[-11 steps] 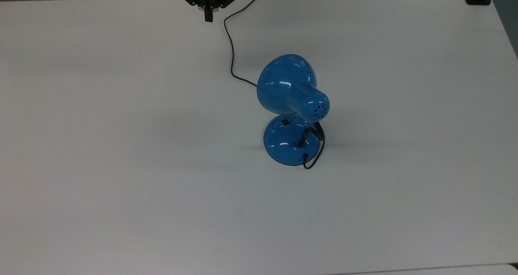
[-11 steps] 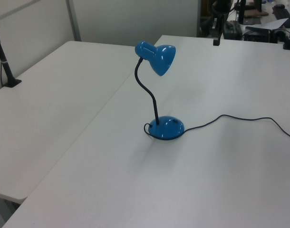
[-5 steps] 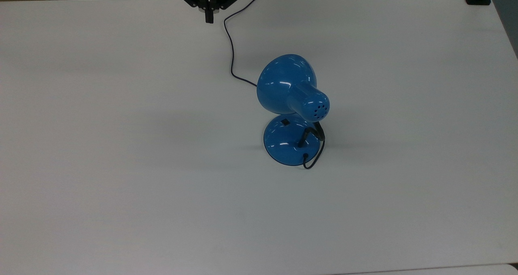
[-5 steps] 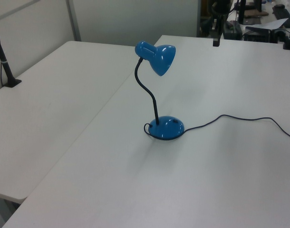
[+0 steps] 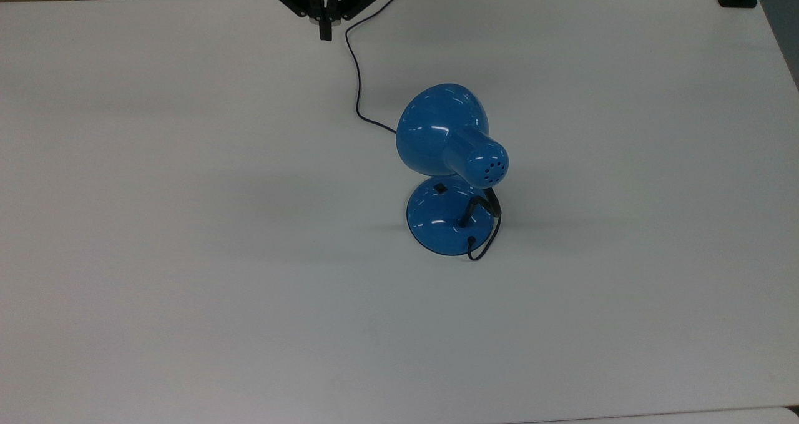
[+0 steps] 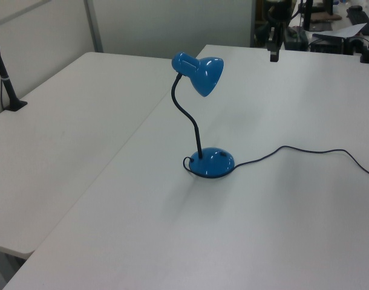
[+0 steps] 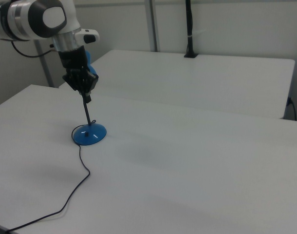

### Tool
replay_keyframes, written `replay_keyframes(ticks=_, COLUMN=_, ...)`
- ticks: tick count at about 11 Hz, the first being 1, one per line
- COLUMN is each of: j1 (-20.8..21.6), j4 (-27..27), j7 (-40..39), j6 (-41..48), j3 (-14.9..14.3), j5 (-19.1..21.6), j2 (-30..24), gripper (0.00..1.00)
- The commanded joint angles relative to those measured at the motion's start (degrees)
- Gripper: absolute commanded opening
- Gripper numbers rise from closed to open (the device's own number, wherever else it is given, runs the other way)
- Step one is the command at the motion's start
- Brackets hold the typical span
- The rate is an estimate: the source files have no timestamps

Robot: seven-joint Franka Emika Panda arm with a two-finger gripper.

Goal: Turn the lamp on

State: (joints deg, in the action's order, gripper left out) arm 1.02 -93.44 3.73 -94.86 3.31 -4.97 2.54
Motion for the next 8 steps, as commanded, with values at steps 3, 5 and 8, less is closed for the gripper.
replay_keyframes(ticks=3, j1=1.60, j4=-3.41, j7=-1.45, j6=-5.68, j3=0.47, j5=-0.13, j2=0.19, gripper=0.00)
replay_keyframes(ticks=5, j1=1.88, j4=-5.17, j7=-1.45, j6=-7.96, j3=0.55, j5=0.05, j2=0.10, gripper=0.00)
replay_keyframes(ticks=8, j1=3.72, j4=-9.55, j7=-0.66, j6=-15.41, j3=0.47, j5=0.13, j2=0.28, gripper=0.00)
